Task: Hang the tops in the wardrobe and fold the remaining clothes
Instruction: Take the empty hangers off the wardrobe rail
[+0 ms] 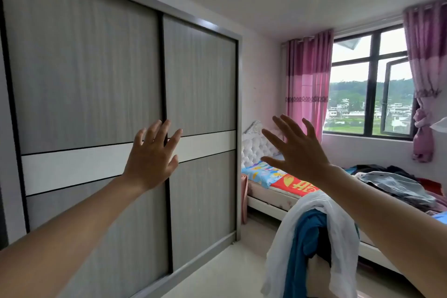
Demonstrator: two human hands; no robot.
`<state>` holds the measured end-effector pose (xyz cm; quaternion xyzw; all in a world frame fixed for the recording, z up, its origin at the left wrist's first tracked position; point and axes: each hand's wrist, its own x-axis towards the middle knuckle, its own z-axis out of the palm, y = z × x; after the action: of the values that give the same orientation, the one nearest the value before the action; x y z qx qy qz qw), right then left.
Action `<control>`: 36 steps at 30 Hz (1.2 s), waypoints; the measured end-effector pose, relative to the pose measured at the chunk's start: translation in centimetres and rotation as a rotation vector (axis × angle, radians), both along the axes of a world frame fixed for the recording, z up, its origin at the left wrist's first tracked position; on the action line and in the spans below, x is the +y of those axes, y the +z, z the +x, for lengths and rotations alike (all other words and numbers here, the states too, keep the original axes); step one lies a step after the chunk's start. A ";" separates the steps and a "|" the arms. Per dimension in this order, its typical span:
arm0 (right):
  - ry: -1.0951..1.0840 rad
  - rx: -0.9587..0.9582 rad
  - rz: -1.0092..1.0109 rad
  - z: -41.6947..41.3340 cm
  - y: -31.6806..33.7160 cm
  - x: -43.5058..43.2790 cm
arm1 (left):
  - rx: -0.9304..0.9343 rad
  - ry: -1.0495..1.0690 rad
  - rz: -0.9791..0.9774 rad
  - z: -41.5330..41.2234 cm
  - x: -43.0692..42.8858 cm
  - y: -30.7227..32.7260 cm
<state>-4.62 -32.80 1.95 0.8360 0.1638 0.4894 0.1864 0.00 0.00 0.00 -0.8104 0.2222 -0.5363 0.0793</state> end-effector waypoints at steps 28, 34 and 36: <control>0.051 0.021 -0.091 12.7 -10.2 4.9 | 0.227 0.036 -0.057 11.6 4.8 -10.9; 0.012 -0.007 -0.101 21.0 -9.7 9.6 | 0.229 -0.001 -0.093 20.3 10.5 -11.3; -0.016 0.004 -0.093 22.4 -10.1 10.9 | 0.247 -0.026 -0.124 22.6 11.5 -11.5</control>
<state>17.81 -21.92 -8.12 0.8289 0.1799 0.4779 0.2286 22.59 11.48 -11.52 -0.8707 0.2071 -0.4461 -0.0057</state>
